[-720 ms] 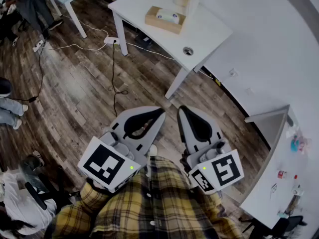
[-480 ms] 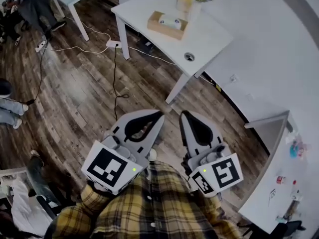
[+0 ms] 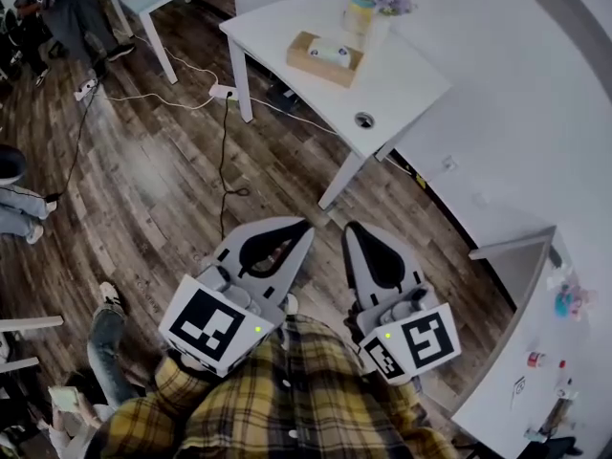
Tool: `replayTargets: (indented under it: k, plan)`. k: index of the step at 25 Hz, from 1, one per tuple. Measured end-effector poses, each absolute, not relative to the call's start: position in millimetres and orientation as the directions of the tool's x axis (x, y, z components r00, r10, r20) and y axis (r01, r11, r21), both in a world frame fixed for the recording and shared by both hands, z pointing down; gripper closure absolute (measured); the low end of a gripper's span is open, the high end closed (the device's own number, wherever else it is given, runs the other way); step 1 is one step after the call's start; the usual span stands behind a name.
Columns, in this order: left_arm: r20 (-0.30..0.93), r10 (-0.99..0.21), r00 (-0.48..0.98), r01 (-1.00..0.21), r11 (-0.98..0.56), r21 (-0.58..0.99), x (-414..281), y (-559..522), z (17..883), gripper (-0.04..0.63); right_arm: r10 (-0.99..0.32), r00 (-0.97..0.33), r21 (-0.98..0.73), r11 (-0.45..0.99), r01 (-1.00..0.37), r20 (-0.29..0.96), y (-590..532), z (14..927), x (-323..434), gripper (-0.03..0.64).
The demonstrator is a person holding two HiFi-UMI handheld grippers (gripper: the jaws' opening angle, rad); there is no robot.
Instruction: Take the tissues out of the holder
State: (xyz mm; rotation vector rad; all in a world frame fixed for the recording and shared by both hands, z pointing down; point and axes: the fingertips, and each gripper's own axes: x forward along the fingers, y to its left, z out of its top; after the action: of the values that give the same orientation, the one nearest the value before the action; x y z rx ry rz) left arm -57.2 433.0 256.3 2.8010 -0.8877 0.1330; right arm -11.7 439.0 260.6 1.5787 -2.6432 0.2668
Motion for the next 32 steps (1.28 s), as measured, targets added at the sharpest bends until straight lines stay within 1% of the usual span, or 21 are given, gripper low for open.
replayTargets:
  k: [14,18,23,32]
  plan:
    - [0.148,-0.591,0.793,-0.61,-0.775,0.167,-47,439,260,0.584,-0.854,-0.506,-0.146,0.489,-0.86,0.123,449,265,4,0.606]
    - [0.144,-0.616,0.774,-0.632,-0.762,0.141,-56,430,261,0.584,-0.848,-0.514,-0.155,0.495,-0.855,0.128,446,268,3,0.606]
    - [0.163,-0.646,0.746,-0.666,-0.729,0.158,-71,418,271,0.584,-0.834,-0.531,-0.166,0.508,-0.845,0.15,438,277,0,0.606]
    - [0.159,-0.645,0.747,-0.664,-0.73,0.161,-93,370,273,0.584,-0.833,-0.531,-0.168,0.508,-0.845,0.156,384,279,-19,0.606]
